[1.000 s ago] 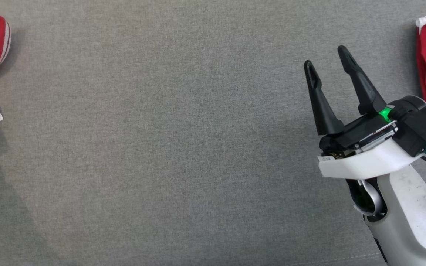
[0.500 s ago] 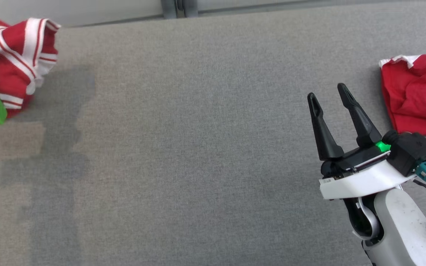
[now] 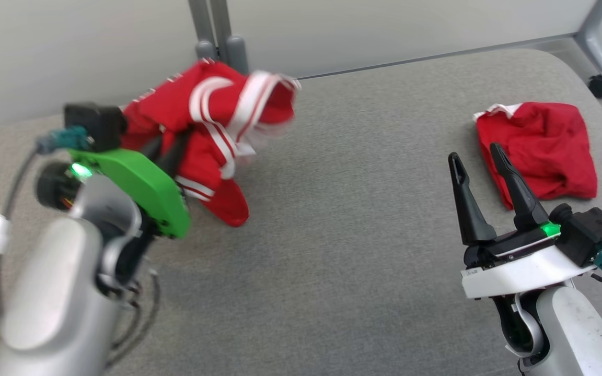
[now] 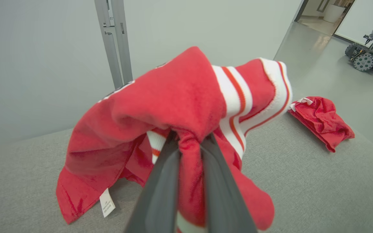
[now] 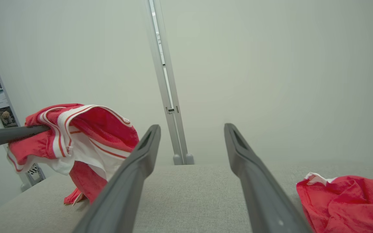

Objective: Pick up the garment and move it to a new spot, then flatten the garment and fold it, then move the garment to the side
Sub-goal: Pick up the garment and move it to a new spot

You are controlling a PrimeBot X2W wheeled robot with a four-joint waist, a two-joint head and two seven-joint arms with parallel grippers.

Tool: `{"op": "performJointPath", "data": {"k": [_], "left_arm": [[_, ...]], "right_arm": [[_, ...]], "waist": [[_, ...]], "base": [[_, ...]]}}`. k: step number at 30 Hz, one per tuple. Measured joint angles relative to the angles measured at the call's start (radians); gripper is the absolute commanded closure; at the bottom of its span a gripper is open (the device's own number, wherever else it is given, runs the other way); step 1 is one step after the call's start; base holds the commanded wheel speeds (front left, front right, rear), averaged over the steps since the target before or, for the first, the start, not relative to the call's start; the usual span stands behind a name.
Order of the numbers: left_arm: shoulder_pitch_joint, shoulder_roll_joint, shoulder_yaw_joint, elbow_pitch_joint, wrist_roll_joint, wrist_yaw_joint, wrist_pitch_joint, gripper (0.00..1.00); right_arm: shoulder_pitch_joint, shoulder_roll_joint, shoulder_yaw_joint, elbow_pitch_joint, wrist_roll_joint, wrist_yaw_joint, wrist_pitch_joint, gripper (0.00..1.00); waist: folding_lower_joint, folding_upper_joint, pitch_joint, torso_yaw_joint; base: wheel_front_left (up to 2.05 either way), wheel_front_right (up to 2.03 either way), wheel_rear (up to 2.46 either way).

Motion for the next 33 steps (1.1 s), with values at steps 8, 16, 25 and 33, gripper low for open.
{"op": "performJointPath", "data": {"k": [8,16,25,33], "left_arm": [[0.093,-0.179,-0.091,0.238,0.037,0.014,-0.209,1.0],[0.081,-0.255,-0.18,0.511,0.057,-0.041,-0.361,0.0],[0.049,-0.235,-0.219,0.509,0.094,-0.061,-0.496,0.0],[0.114,-0.109,-0.136,0.291,0.104,0.04,-0.562,0.0]], "right_arm": [[-0.001,0.002,0.018,0.015,0.002,0.0,0.0,0.0],[-0.002,-0.002,0.029,0.043,0.007,0.0,0.0,0.0],[0.019,-0.012,0.014,0.059,0.007,0.0,0.0,0.0],[0.063,-0.027,0.0,0.074,0.007,0.0,0.0,0.0]], "waist": [[0.0,0.0,0.003,-0.079],[0.0,0.0,0.011,-0.098],[0.0,0.0,-0.023,-0.053],[0.0,0.0,-0.06,0.009]], "base": [[0.0,0.0,0.0],[0.0,0.0,0.0],[0.0,0.0,0.0],[0.0,0.0,0.0]]}}
